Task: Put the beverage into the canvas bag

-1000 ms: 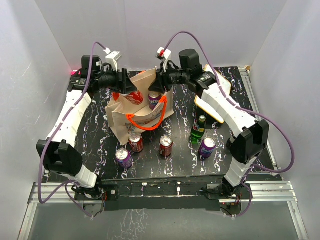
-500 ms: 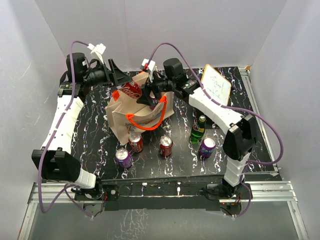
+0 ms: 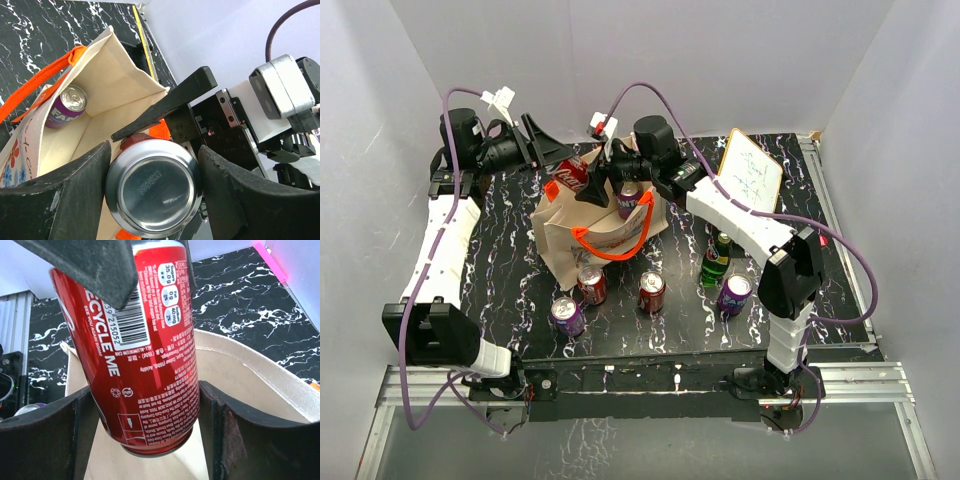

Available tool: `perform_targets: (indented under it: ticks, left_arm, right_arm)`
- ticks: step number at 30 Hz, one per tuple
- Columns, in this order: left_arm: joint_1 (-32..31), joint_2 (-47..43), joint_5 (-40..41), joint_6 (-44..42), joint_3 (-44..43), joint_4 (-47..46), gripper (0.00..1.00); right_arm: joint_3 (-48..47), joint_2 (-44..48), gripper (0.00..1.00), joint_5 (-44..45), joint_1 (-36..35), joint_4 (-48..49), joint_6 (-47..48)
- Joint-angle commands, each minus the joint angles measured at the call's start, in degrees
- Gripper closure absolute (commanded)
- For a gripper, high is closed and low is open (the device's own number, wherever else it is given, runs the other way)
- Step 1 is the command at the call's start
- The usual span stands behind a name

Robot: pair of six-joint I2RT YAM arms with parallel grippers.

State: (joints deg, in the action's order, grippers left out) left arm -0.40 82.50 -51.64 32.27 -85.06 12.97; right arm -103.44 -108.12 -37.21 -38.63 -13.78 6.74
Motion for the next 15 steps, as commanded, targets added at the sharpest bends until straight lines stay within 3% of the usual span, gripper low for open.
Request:
perform_targets:
  ticks: [1, 5, 9, 11, 15]
  left_arm:
    - [0.66, -3.84, -3.38, 4.43, -0.10, -5.11, 1.00]
    - [1.01, -3.84, -3.46, 5.26, -0.18, -5.24, 1.00]
    - [0.97, -3.85, -4.22, 5.38, 0.86, -6.36, 1.00]
    - [1.02, -3.84, -4.87, 4.84, 1.72, -8.04, 0.98]
    - [0.98, -3.84, -5.20, 0.67, 1.08, -8.07, 0.48]
  right_arm:
    - [-3.04, 0.84, 0.32, -0.49, -0.73, 6.51, -2.68]
    - [-2.74, 0.99, 0.55, 0.52, -0.80, 6.62, -3.01]
    - [-2.32, 1.81, 0.89, 1.59, -0.82, 6.99, -3.35]
    - [-2.29, 2.66, 0.92, 2.15, -0.71, 6.89, -3.46]
    - [-1.19, 5.47, 0.92, 2.45, -0.38, 5.28, -2.61]
